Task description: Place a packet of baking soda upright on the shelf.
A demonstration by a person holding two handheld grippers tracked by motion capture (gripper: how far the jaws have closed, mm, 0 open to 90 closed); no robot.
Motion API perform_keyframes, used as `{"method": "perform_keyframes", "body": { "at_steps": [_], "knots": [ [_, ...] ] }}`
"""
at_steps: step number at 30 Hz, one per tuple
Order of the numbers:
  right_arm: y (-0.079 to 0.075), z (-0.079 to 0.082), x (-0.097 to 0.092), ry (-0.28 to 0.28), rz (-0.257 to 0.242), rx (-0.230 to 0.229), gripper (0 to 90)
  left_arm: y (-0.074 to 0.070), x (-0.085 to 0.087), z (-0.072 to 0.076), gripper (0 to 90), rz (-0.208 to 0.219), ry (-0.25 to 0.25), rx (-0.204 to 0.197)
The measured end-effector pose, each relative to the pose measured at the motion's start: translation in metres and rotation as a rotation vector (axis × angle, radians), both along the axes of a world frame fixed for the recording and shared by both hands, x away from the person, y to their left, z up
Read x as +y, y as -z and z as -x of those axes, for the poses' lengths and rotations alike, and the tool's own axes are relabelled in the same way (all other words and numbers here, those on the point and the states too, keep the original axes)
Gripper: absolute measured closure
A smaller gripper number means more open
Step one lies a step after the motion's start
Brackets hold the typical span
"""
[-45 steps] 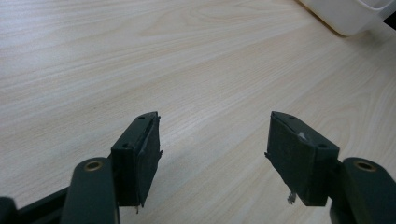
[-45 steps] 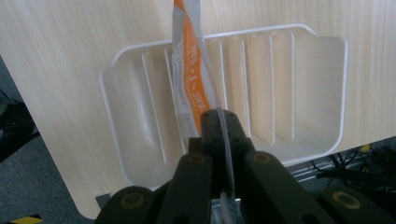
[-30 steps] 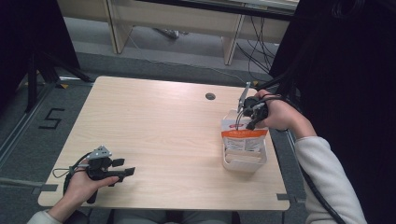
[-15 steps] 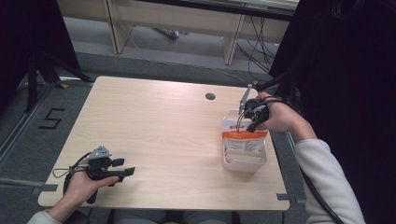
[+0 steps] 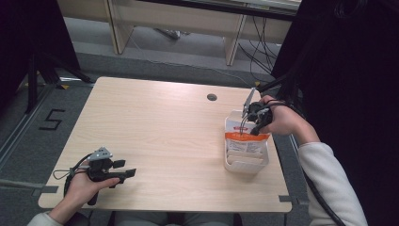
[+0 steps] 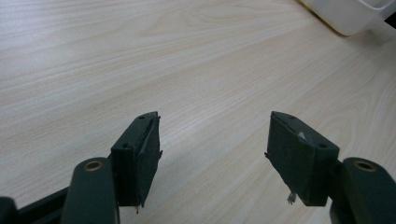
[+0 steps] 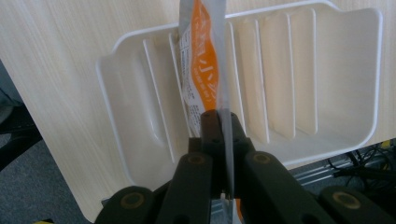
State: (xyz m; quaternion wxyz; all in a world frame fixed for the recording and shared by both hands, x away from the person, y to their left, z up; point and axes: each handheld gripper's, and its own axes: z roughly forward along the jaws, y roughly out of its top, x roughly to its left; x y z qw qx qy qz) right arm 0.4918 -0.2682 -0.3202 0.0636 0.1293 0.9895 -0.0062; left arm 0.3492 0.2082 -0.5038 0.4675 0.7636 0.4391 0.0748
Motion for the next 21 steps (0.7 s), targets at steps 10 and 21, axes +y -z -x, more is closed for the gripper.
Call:
{"method": "perform_keyframes", "body": {
  "at_steps": [10, 21],
  "knots": [
    [0.0063, -0.0019, -0.0053, -0.014, -0.007, 0.007, 90.0, 0.0000, -0.0002, 0.0000, 34.0, 0.001, 0.000, 0.000],
    [0.0090, -0.0022, -0.0083, 0.002, 0.002, 0.008, 90.0, -0.0003, 0.0000, 0.0003, 33.9, -0.002, 0.001, -0.002]
  ]
}}
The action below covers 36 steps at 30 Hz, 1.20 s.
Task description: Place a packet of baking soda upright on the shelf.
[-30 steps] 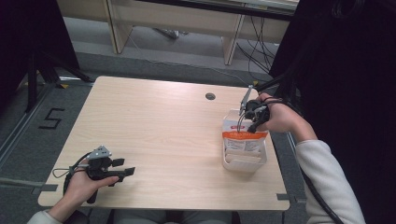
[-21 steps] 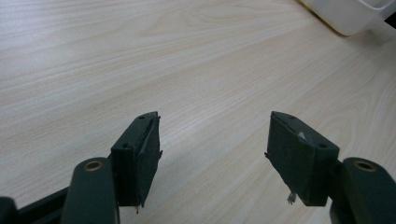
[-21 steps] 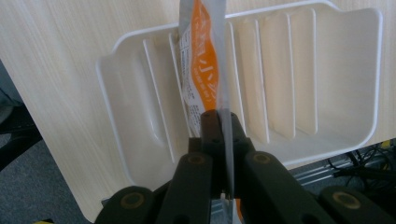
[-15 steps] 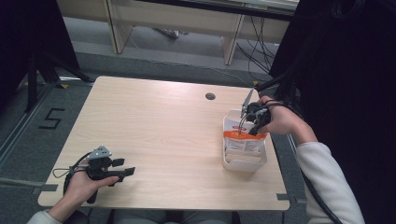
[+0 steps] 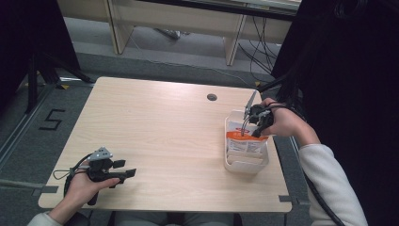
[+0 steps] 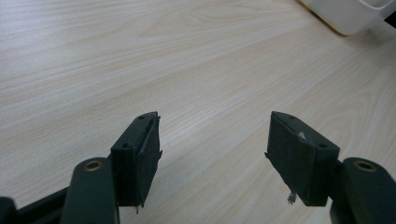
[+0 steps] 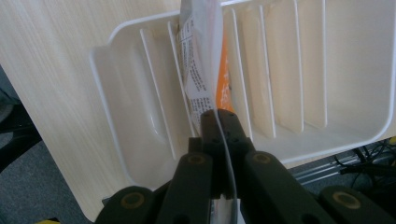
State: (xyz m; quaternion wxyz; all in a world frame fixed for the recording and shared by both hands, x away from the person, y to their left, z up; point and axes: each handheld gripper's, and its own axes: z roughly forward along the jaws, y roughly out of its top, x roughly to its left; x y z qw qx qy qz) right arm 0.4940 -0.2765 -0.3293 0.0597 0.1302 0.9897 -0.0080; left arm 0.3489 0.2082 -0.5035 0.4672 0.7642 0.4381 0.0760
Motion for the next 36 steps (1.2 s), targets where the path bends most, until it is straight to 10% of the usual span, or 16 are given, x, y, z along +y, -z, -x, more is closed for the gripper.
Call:
{"method": "perform_keyframes", "body": {
  "at_steps": [6, 19, 36],
  "knots": [
    [0.001, 0.001, 0.000, 0.024, -0.001, 0.000, 89.7, 0.000, 0.000, 0.000, 33.9, 0.001, 0.000, 0.000],
    [-0.011, 0.006, 0.015, 0.142, -0.192, -0.080, 47.1, 0.000, 0.000, 0.000, 33.7, 0.003, -0.001, 0.000],
    [-0.021, 0.033, 0.071, -0.001, -0.308, -0.189, 44.0, -0.001, -0.001, 0.001, 33.7, 0.003, -0.005, -0.003]
  ]
}}
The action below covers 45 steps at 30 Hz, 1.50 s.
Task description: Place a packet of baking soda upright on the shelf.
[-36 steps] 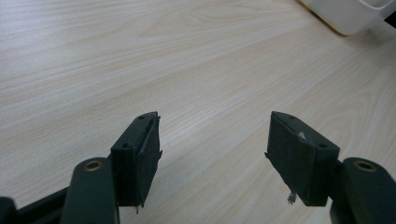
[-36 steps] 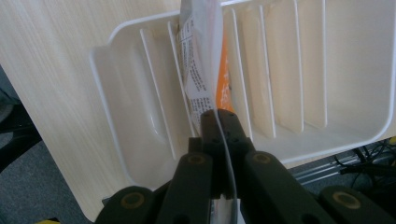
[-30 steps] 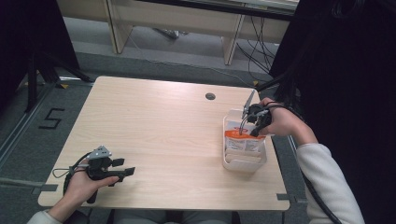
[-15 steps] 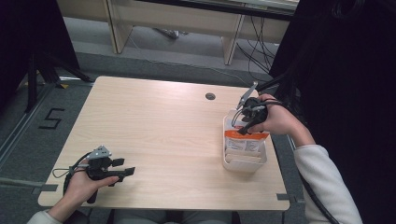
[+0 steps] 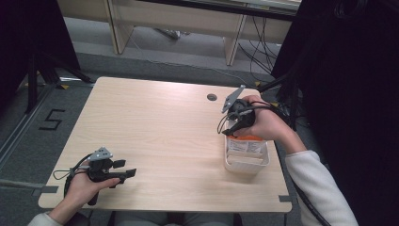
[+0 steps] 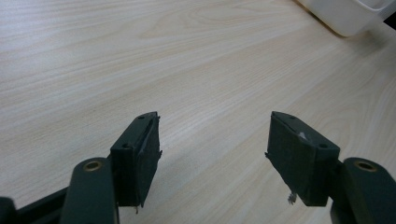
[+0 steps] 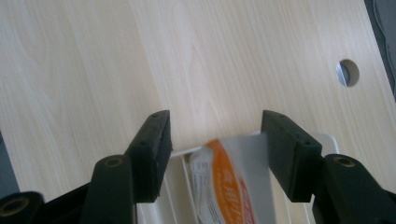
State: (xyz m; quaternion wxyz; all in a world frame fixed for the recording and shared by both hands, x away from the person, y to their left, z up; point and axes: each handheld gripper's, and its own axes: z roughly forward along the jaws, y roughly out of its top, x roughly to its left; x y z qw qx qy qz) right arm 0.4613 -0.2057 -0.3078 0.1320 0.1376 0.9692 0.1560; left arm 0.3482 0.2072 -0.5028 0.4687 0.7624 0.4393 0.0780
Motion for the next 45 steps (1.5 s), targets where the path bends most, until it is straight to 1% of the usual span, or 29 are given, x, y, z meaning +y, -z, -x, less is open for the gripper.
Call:
{"method": "perform_keyframes", "body": {
  "at_steps": [5, 6, 8, 9, 12, 13, 14, 15, 17, 18, 19, 21, 23, 24, 25, 26, 27, 28, 30, 31, 33, 34, 36, 37, 39, 40, 42, 43, 45],
  "knots": [
    [0.005, 0.009, 0.015, -0.056, 0.007, -0.005, 44.3, 0.000, 0.000, 0.000, 33.8, 0.000, 0.001, -0.003],
    [0.006, 0.012, 0.017, -0.045, -0.002, 0.000, 44.3, 0.000, 0.000, 0.000, 33.8, 0.002, 0.000, -0.003],
    [0.009, 0.017, 0.022, -0.061, -0.001, 0.005, 44.3, 0.000, 0.000, 0.000, 33.8, 0.002, 0.000, -0.003],
    [0.011, 0.019, 0.024, -0.089, 0.003, 0.000, 44.2, 0.000, 0.000, 0.000, 33.7, 0.000, 0.001, -0.003],
    [0.016, 0.026, 0.031, -0.092, 0.008, 0.010, 44.3, 0.000, 0.000, 0.000, 33.8, -0.001, 0.002, -0.004],
    [0.018, 0.026, 0.032, -0.117, 0.016, 0.002, 44.4, 0.000, 0.000, 0.000, 33.8, 0.000, 0.002, -0.005],
    [0.021, 0.029, 0.034, -0.097, 0.017, 0.015, 44.6, 0.000, 0.000, 0.000, 33.8, -0.001, 0.002, -0.004],
    [0.023, 0.029, 0.035, -0.120, 0.027, 0.007, 44.6, 0.000, 0.000, 0.000, 33.8, -0.005, 0.005, -0.005],
    [0.028, 0.033, 0.037, -0.090, 0.027, 0.034, 44.6, 0.000, 0.000, 0.000, 33.8, 0.000, 0.004, -0.004],
    [0.033, 0.034, 0.038, -0.116, 0.028, 0.027, 44.6, 0.000, 0.000, 0.000, 33.8, -0.001, 0.005, -0.003],
    [0.035, 0.036, 0.038, -0.097, 0.022, 0.043, 44.6, 0.000, 0.000, 0.000, 33.8, 0.000, 0.006, -0.003],
    [0.044, 0.039, 0.038, -0.089, 0.018, 0.056, 44.9, 0.000, 0.000, 0.000, 33.8, -0.001, 0.006, -0.005],
    [0.052, 0.040, 0.038, -0.117, -0.005, 0.078, 45.2, 0.000, 0.000, 0.000, 33.7, -0.002, 0.007, -0.005],
    [0.056, 0.043, 0.037, -0.089, -0.014, 0.095, 45.6, 0.000, 0.000, 0.000, 33.7, -0.003, 0.004, -0.005],
    [0.061, 0.044, 0.036, -0.088, -0.017, 0.103, 45.7, 0.000, 0.000, 0.000, 33.8, -0.002, 0.006, -0.005],
    [0.066, 0.044, 0.035, -0.121, -0.024, 0.106, 45.9, 0.000, 0.000, 0.000, 33.7, -0.004, 0.007, -0.005],
    [0.070, 0.048, 0.034, -0.087, -0.034, 0.125, 46.4, 0.000, 0.000, 0.000, 33.7, -0.007, 0.009, -0.006],
    [0.075, 0.049, 0.033, -0.105, -0.041, 0.129, 47.0, 0.000, 0.000, 0.000, 33.7, -0.008, 0.009, -0.005],
    [0.084, 0.052, 0.032, -0.099, -0.050, 0.139, 47.8, 0.000, 0.000, 0.000, 33.8, -0.007, 0.009, -0.005],
    [0.089, 0.055, 0.031, -0.078, -0.053, 0.155, 48.3, 0.000, 0.000, 0.000, 33.7, -0.008, 0.009, -0.006],
    [0.098, 0.057, 0.029, -0.082, -0.060, 0.160, 48.9, 0.000, 0.000, 0.000, 33.7, -0.009, 0.010, -0.006],
    [0.100, 0.060, 0.029, -0.064, -0.066, 0.174, 49.5, 0.000, 0.000, 0.000, 33.7, -0.009, 0.010, -0.006],
    [0.108, 0.062, 0.027, -0.066, -0.090, 0.178, 50.1, 0.000, 0.000, 0.000, 33.7, -0.009, 0.010, -0.006],
    [0.111, 0.062, 0.027, -0.083, -0.094, 0.181, 50.1, 0.000, 0.000, 0.000, 33.7, -0.009, 0.010, -0.005],
    [0.117, 0.064, 0.027, -0.088, -0.103, 0.187, 50.5, 0.000, 0.000, 0.000, 33.7, -0.008, 0.011, -0.006],
    [0.121, 0.065, 0.026, -0.075, -0.116, 0.192, 50.9, 0.000, 0.000, 0.000, 33.7, -0.008, 0.011, -0.006],
    [0.128, 0.066, 0.025, -0.098, -0.128, 0.204, 51.8, 0.000, 0.000, 0.000, 33.7, -0.008, 0.012, -0.006],
    [0.131, 0.069, 0.025, -0.071, -0.142, 0.192, 52.0, 0.000, 0.000, 0.000, 33.7, -0.005, 0.014, -0.007],
    [0.137, 0.073, 0.025, -0.050, -0.159, 0.204, 52.8, 0.000, 0.000, 0.000, 33.7, -0.006, 0.015, -0.008]
  ]
}}
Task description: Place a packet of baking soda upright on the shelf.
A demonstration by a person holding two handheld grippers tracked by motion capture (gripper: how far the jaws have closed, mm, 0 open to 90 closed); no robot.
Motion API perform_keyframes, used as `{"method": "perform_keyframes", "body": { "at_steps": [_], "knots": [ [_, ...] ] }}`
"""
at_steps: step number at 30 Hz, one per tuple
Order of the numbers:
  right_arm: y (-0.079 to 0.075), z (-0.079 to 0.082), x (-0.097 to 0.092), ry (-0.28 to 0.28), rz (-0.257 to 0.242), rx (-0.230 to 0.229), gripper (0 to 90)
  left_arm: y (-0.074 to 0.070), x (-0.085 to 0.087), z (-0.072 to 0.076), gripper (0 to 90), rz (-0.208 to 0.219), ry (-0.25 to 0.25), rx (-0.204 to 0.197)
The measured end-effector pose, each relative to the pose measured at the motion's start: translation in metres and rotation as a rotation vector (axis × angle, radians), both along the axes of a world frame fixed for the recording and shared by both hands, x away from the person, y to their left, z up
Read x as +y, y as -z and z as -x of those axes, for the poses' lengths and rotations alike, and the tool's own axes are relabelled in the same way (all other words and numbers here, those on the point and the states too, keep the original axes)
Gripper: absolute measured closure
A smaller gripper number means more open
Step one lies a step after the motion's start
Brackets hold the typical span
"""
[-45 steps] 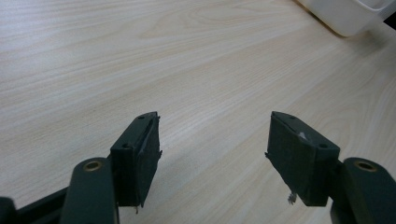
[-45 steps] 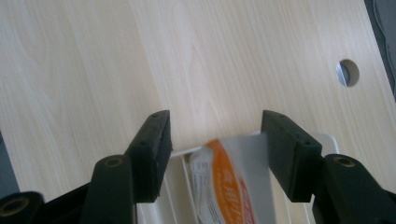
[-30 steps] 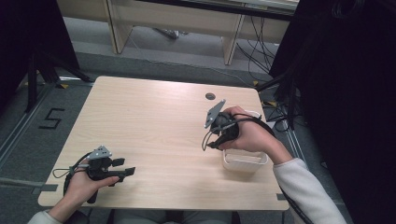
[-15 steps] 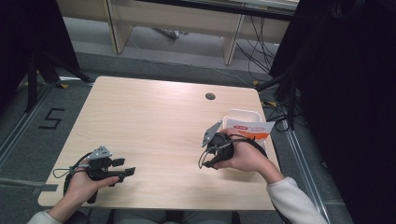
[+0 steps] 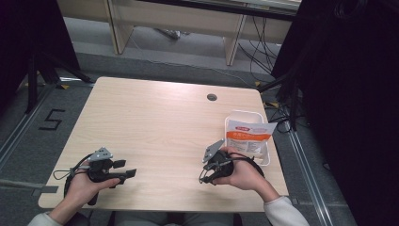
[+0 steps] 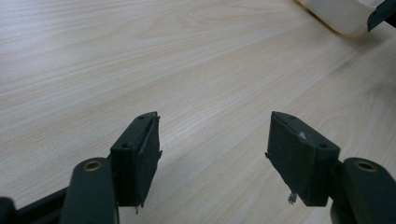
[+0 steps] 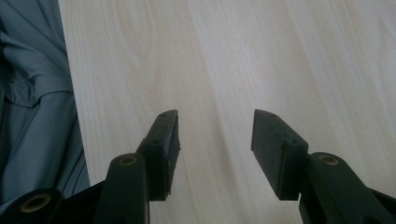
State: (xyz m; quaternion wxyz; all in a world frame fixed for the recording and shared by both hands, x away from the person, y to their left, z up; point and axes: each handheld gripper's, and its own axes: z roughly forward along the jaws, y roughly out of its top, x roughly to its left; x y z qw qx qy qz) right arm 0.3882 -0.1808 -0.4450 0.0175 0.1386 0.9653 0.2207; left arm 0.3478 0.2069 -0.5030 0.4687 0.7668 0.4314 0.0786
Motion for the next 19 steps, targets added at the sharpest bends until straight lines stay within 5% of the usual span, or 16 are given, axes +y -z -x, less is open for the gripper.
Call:
{"method": "perform_keyframes", "body": {
  "at_steps": [9, 19],
  "knots": [
    [0.015, 0.009, -0.002, -0.004, -0.069, -0.029, 55.5, -0.001, 0.000, 0.001, 33.9, -0.005, 0.015, -0.014],
    [0.018, 0.011, -0.002, -0.010, -0.059, -0.028, 55.3, -0.001, 0.000, 0.001, 33.9, -0.014, 0.020, -0.013]
  ]
}}
